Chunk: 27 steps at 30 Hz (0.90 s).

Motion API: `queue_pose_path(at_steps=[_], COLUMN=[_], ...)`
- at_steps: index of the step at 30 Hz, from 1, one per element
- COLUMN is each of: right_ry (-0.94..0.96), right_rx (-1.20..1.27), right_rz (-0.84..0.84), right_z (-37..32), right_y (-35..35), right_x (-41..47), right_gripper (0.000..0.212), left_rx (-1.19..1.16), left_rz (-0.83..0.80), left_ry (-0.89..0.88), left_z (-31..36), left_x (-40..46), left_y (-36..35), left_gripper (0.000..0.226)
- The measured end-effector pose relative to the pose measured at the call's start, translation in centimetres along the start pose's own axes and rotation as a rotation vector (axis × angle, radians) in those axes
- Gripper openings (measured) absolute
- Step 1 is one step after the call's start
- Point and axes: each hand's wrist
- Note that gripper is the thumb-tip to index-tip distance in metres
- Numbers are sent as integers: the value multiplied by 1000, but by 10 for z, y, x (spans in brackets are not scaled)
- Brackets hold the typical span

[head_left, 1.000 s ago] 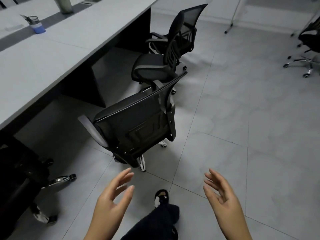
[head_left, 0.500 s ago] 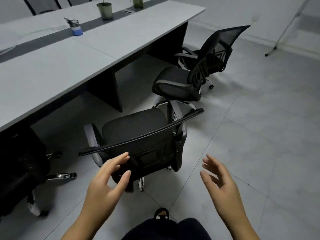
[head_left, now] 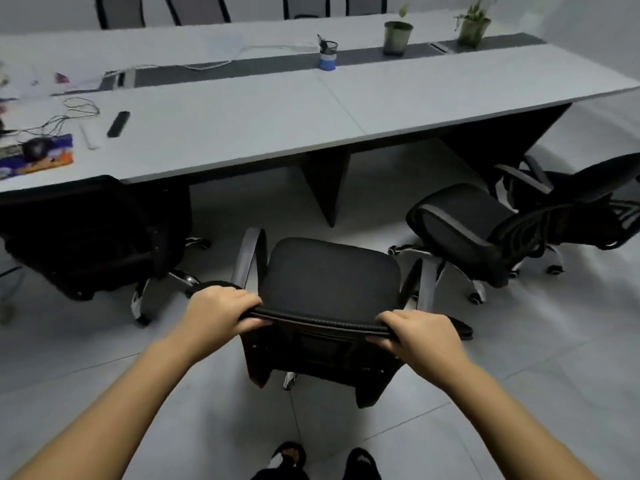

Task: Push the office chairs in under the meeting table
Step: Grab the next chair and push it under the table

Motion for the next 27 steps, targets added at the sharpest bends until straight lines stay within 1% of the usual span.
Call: queue_pose_path(at_steps=[3, 8, 14, 18, 21, 27], right_ry=[134, 297, 419, 467, 484, 496], right_rx=[-68, -33, -50, -51, -63, -85], right_rz=[38, 104, 158, 196, 200, 203], right_z=[20, 73, 115, 127, 133, 151], right_y=[1, 5, 13, 17, 18, 20], right_x=[10, 21, 57, 88, 114, 160], right_gripper=[42, 43, 46, 45, 45, 49], left_rx=[45, 108, 205, 201, 169, 131], left_rz=[76, 124, 202, 213, 191, 195], left_ry=[77, 133, 189, 238, 280, 322], left_z=[17, 55, 74, 69, 59, 43], left_x=[-11, 0, 29, 52, 70, 98], left_y=[-3, -17, -23, -28, -32, -47], left_gripper=[68, 56, 57, 59, 60, 64])
Point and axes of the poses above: each hand's wrist, its own x-axis towards the middle knuckle, its own y-axis out of the back of the hand, z = x × y, and after that the axes turned 8 degrees about x, right-handed
